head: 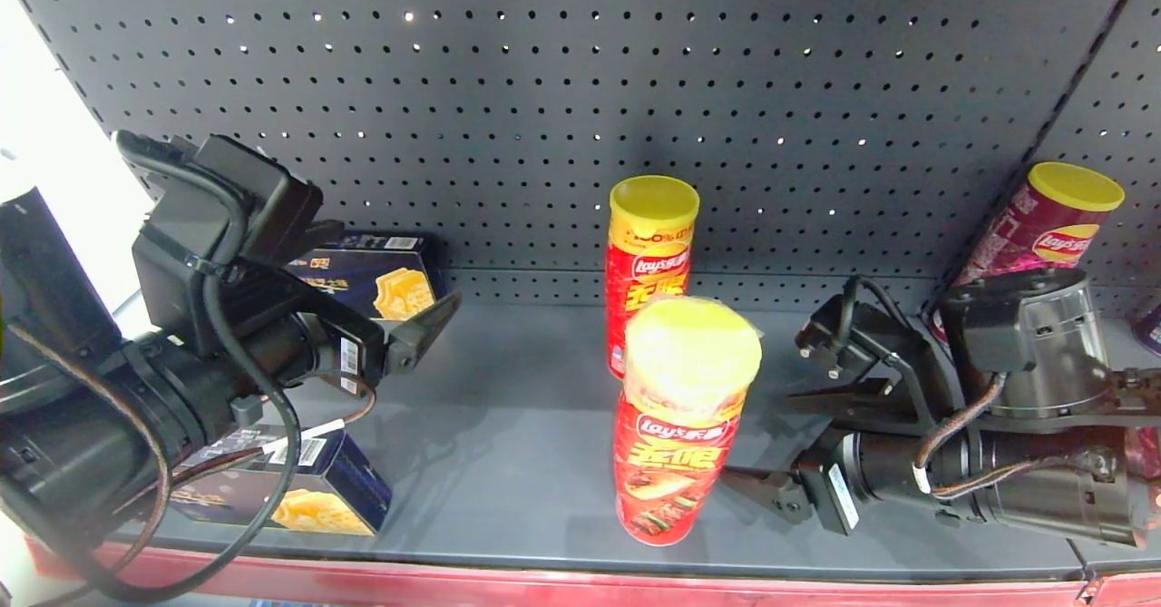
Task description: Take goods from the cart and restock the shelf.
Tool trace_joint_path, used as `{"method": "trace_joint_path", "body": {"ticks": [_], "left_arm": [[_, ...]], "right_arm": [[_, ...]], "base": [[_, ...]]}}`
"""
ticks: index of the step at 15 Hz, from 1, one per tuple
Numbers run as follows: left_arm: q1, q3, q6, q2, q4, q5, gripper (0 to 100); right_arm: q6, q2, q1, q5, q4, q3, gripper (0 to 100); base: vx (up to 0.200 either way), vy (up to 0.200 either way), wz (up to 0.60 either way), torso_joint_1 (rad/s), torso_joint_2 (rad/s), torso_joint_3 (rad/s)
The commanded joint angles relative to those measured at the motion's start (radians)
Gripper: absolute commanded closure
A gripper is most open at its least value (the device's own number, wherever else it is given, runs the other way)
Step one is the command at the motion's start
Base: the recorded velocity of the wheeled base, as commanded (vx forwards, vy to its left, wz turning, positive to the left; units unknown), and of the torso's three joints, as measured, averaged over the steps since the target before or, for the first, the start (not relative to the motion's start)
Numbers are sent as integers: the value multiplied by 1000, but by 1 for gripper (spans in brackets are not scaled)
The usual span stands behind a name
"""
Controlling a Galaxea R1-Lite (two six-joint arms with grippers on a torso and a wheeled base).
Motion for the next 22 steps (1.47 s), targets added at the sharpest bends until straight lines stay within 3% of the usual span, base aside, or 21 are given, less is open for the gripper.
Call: {"method": "trace_joint_path", "body": {"ticks": [1, 11, 16, 22], "left_arm": [[0, -1, 0, 2, 0, 0, 0], [5, 11, -2, -10, -6, 1, 0], [6, 0, -8, -122, -8, 0, 0], [-5, 65, -2, -345, 3, -2, 0]], "right_arm": [[1, 5, 3, 0, -1, -14, 0], [4, -25, 0, -14, -16, -22, 0], [4, -343, -136, -15, -30, -37, 0], [-10, -648, -139, -41, -54, 89, 0]], "base": [[0, 0, 0, 0, 0, 0], [0, 0, 0, 0, 0, 0], [0, 0, 0, 0, 0, 0], [0, 0, 0, 0, 0, 0]]}}
